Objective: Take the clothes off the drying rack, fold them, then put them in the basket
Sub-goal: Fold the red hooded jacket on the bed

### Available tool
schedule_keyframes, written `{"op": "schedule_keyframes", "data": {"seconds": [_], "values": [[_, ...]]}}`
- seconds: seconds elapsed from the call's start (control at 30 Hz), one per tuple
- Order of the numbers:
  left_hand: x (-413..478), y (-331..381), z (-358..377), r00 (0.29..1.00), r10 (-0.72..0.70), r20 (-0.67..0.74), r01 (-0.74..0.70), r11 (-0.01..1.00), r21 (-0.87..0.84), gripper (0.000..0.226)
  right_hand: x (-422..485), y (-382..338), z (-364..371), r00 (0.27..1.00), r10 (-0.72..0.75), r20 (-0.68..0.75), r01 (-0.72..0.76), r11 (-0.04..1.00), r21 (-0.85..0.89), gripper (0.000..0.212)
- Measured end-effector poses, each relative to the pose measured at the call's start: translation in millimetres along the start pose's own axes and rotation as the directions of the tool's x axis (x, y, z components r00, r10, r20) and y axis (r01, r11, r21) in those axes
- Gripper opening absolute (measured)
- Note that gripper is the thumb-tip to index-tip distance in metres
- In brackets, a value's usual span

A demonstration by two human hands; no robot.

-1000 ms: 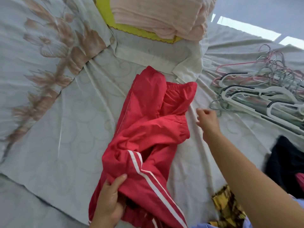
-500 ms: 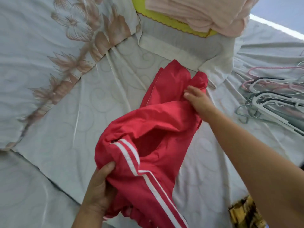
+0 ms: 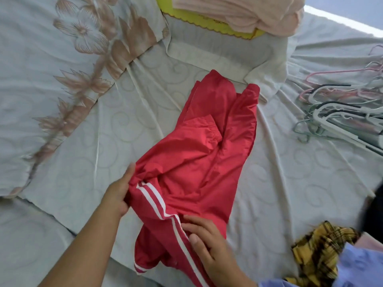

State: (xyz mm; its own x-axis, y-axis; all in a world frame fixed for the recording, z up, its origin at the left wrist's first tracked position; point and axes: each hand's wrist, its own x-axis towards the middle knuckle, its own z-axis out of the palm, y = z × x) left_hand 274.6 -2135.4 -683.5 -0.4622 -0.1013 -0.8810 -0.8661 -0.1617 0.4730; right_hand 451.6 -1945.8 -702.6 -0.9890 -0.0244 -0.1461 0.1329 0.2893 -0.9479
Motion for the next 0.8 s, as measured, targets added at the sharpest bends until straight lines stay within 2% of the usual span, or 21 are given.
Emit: {"op": "schedule_keyframes", "data": {"seconds": [0.07, 0.1, 0.17, 0.2, 0.27, 0.33, 0.4, 0.47, 0.5, 0.6, 0.63, 0.7, 0.73, 0.77, 0.8], "values": [[6.2, 18.9, 5.6, 0.995, 0.022, 0.099, -0.032, 0.995, 0.097, 0.025, -5.8, 0.4, 19.0, 0.994, -0.106, -0.019, 0.103, 0.987, -0.121, 0.034], [11.1, 28.4, 9.3, 0.989, 0.077, 0.126, -0.088, 0.992, 0.085, 0.021, -7.6, 1.4, 28.3, 0.988, -0.155, -0.018, 0.148, 0.967, -0.206, 0.036], [17.4, 45.7, 9.3, 0.954, 0.247, 0.17, -0.238, 0.969, -0.068, 0.021, -12.6, 7.8, 44.6, 0.976, -0.215, 0.018, 0.203, 0.889, -0.409, 0.041], [16.5, 52.0, 6.1, 0.933, 0.3, 0.201, -0.271, 0.949, -0.158, 0.022, -16.5, 12.7, 51.3, 0.977, -0.208, 0.045, 0.203, 0.849, -0.487, 0.043], [20.3, 55.2, -4.9, 0.922, 0.295, 0.252, -0.25, 0.949, -0.194, 0.045, -24.7, 23.9, 60.2, 0.984, -0.151, 0.099, 0.18, 0.791, -0.585, 0.046], [22.7, 57.6, -13.1, 0.921, 0.227, 0.318, -0.211, 0.974, -0.083, 0.051, -29.0, 34.1, 64.8, 0.986, -0.11, 0.124, 0.164, 0.748, -0.643, 0.048], [25.7, 66.7, -15.7, 0.904, 0.099, 0.417, -0.152, 0.984, 0.096, 0.035, -29.8, 38.8, 65.6, 0.987, -0.101, 0.123, 0.157, 0.731, -0.664, 0.049], [35.2, 79.1, -19.2, 0.893, -0.046, 0.449, -0.132, 0.925, 0.357, 0.063, -29.2, 39.8, 65.4, 0.987, -0.105, 0.12, 0.158, 0.738, -0.656, 0.049], [39.8, 85.1, -17.6, 0.898, -0.086, 0.431, -0.126, 0.889, 0.441, 0.07, -29.0, 40.3, 65.5, 0.987, -0.102, 0.125, 0.159, 0.741, -0.652, 0.049], [36.1, 104.2, -1.0, 0.872, -0.099, 0.479, -0.196, 0.825, 0.529, 0.076, -29.8, 42.8, 65.5, 0.987, -0.089, 0.137, 0.157, 0.74, -0.654, 0.049], [32.9, 111.9, 4.0, 0.855, -0.037, 0.517, -0.264, 0.828, 0.495, 0.07, -30.1, 44.3, 65.3, 0.986, -0.091, 0.14, 0.162, 0.737, -0.657, 0.049], [37.2, 124.6, 3.8, 0.813, 0.191, 0.55, -0.359, 0.908, 0.216, 0.043, -31.1, 44.9, 64.7, 0.984, -0.097, 0.151, 0.173, 0.734, -0.657, 0.048], [38.6, 128.2, -2.0, 0.803, 0.281, 0.525, -0.352, 0.935, 0.036, 0.028, -31.5, 44.6, 64.3, 0.983, -0.097, 0.153, 0.174, 0.735, -0.656, 0.047], [39.8, 128.4, -11.5, 0.823, 0.33, 0.463, -0.324, 0.941, -0.094, 0.016, -30.5, 44.2, 63.8, 0.984, -0.095, 0.153, 0.173, 0.738, -0.652, 0.045], [40.8, 124.7, -21.5, 0.851, 0.327, 0.412, -0.271, 0.944, -0.19, 0.008, -29.2, 43.6, 63.8, 0.985, -0.096, 0.147, 0.168, 0.748, -0.642, 0.042]]}}
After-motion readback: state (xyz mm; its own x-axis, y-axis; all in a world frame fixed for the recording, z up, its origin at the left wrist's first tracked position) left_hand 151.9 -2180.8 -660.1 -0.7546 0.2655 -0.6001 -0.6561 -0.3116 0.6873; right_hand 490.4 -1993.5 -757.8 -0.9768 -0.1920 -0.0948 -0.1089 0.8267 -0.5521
